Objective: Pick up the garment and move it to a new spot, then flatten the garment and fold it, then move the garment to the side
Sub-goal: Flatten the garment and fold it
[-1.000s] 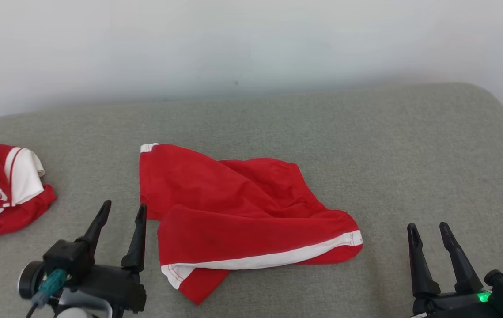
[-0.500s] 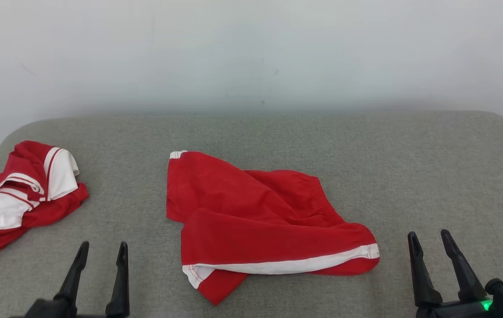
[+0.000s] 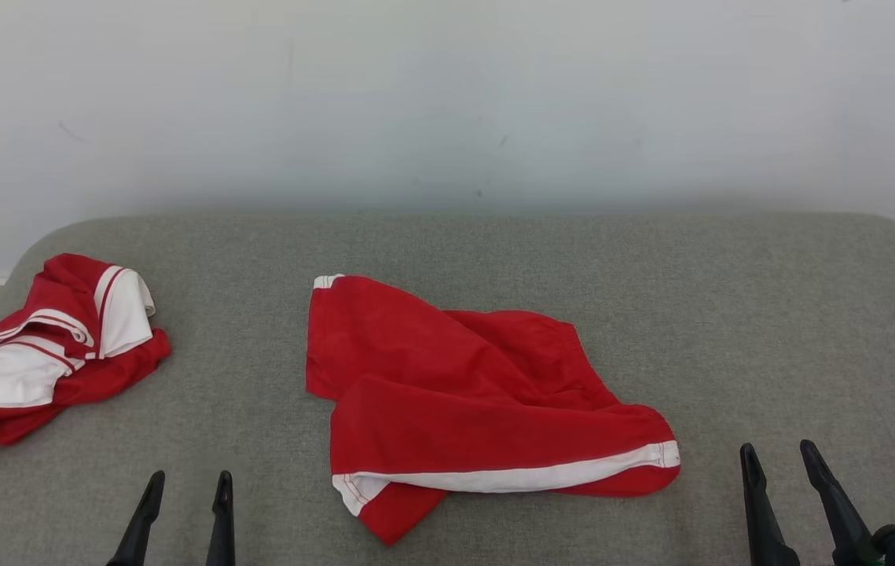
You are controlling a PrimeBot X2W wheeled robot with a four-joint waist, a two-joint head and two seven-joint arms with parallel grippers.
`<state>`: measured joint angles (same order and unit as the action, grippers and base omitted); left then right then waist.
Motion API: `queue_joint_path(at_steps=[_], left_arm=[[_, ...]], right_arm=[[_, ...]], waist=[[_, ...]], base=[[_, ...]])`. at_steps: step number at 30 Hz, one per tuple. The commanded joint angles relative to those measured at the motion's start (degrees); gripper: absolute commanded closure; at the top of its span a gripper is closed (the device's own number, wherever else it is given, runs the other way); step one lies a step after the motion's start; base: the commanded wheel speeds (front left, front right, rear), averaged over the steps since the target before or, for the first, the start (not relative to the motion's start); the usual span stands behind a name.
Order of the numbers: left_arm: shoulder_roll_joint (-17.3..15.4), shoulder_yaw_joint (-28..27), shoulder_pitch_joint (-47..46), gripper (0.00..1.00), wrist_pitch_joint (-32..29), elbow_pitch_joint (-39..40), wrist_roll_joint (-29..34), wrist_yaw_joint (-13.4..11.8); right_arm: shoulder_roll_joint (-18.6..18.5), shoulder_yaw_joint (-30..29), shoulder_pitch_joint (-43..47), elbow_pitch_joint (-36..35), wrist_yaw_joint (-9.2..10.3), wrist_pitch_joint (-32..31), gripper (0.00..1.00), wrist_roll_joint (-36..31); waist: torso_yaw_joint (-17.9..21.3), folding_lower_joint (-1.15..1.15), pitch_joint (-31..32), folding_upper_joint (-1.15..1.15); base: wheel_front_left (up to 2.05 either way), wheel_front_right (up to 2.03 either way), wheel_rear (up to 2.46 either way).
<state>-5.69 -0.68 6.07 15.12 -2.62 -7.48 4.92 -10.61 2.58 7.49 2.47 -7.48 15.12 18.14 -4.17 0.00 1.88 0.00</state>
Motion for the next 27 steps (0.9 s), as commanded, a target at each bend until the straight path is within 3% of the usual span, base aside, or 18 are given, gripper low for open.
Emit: queue_joint_path(at_steps=[1, 9, 12, 27], left_arm=[[0.25, -0.02, 0.67, 0.0, 0.03, -0.32, -0.09, 0.03], [0.68, 0.52, 0.3, 0.0, 0.03, -2.08, -0.78, 0.58], [1.37, 1.33, 0.19, 0.0, 0.03, -3.44, -4.29, 1.24], [-1.59, 16.04, -8.76, 0.0, -0.03, -20.08, -11.04, 2.45]], right_arm=[[0.14, -0.09, 0.6, 0.09, -0.02, 0.04, 0.0, -0.33], [-0.51, 0.84, 0.62, 0.9, -0.02, 0.04, 0.0, -0.93], [-0.96, 1.18, 0.42, 1.23, -0.02, 0.04, 0.0, -0.92], [-8.54, 8.89, -7.78, 11.68, -0.02, 0.04, 0.0, 2.02]], waist=[[0.24, 0.0, 0.06, 0.0], [0.58, 0.0, -0.14, 0.0], [0.39, 0.0, -0.28, 0.0], [0.78, 0.0, -4.46, 0.0]], base=[[0.0, 0.0, 0.0], [0.0, 0.0, 0.0], [0.0, 0.0, 0.0], [0.0, 0.0, 0.0]])
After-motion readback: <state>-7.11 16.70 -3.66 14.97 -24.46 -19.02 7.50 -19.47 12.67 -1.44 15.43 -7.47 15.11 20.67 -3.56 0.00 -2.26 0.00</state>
